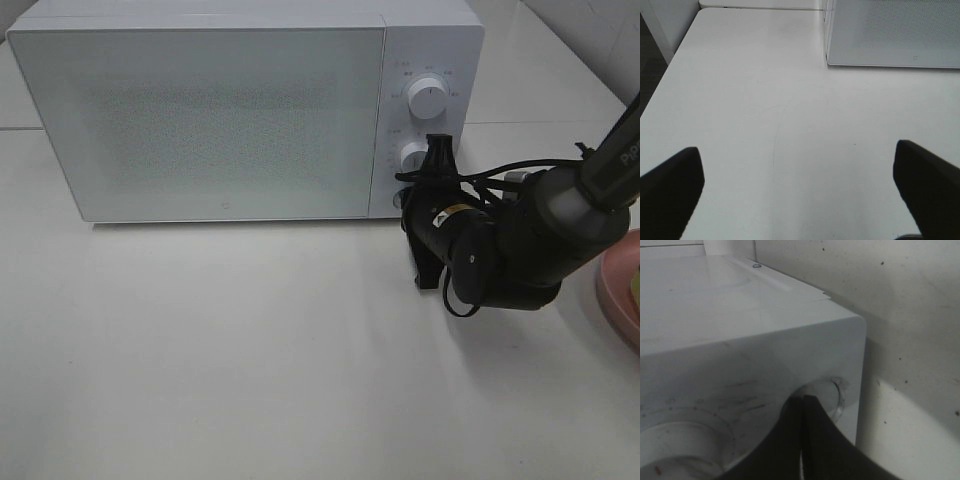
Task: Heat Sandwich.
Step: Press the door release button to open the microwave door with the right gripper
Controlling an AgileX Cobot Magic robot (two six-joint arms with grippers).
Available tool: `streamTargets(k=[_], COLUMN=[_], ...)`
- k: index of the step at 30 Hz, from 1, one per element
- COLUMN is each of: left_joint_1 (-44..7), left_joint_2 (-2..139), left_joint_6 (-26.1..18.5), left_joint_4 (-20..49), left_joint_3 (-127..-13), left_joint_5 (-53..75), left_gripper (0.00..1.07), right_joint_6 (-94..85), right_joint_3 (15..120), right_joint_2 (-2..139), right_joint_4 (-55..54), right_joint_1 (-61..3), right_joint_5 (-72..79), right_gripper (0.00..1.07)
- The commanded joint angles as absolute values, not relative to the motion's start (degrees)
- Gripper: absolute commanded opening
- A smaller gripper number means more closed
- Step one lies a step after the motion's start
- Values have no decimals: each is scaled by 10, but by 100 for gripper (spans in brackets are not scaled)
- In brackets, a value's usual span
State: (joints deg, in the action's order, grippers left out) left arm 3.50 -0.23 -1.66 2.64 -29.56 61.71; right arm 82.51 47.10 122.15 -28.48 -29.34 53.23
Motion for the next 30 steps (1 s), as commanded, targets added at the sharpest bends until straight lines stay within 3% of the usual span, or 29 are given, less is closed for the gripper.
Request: streamTargets(k=[1, 8, 30], left_joint_1=[38, 38, 38], left_joint_2=[-16, -14, -14], left_joint_6=[-16, -16, -16], left_joint_4=[29, 29, 29], left_joint_3=[-296, -296, -296], left_joint_5=[611, 611, 611], left_gripper=[98, 98, 98], right_joint_6=[811, 769, 760], right_joint_3=[505, 563, 563], right_joint_2=[1225, 1252, 1249], right_joint_4=[-273, -291, -290], right_joint_1=[-288, -288, -288], right_joint_5=[600, 612, 592], right_gripper=[0, 0, 0])
